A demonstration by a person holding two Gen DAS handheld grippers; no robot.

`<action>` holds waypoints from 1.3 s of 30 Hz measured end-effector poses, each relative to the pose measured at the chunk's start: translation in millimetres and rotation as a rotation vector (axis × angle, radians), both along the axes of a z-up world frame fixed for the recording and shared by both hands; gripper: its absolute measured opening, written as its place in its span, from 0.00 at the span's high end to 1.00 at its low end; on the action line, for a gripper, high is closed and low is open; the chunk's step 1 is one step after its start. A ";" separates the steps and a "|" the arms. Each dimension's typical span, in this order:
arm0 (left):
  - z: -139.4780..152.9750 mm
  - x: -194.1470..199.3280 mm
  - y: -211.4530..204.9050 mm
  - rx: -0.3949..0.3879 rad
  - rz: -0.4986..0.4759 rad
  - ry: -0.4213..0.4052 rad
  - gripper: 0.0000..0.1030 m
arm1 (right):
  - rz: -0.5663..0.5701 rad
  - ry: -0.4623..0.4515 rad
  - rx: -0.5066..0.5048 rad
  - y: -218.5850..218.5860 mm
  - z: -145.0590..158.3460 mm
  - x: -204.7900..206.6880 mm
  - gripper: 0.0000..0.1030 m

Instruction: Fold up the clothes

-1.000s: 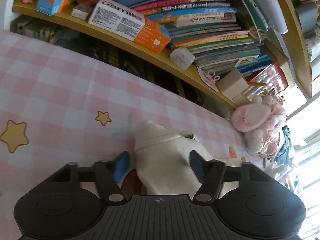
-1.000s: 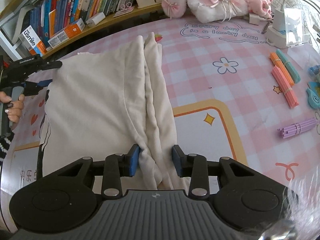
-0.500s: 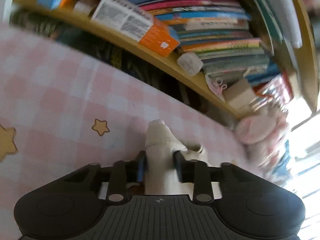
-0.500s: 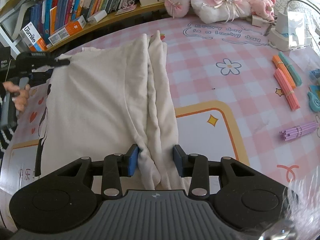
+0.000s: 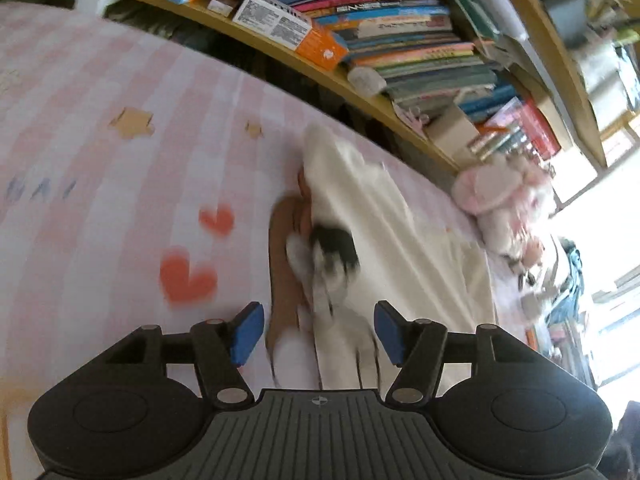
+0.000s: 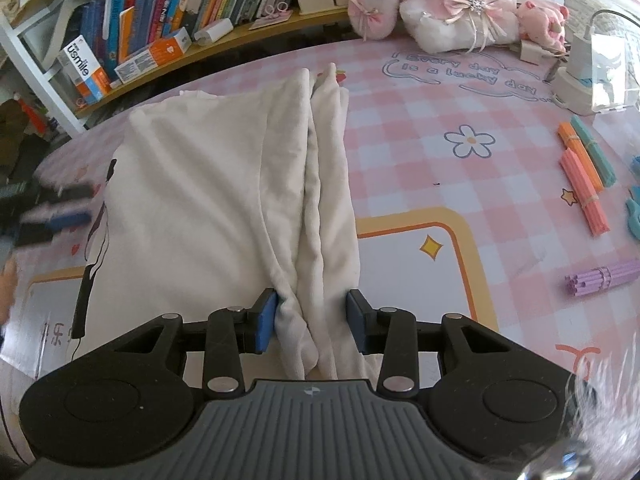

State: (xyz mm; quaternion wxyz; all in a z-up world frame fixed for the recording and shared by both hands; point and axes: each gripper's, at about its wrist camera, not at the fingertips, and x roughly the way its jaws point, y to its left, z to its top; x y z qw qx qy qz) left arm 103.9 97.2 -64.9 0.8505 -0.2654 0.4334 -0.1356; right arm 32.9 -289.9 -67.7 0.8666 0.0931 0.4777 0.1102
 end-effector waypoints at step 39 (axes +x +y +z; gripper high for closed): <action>52.4 -134.2 -69.7 0.454 0.069 -0.118 0.43 | 0.185 0.141 0.227 -17.8 4.5 -28.1 0.60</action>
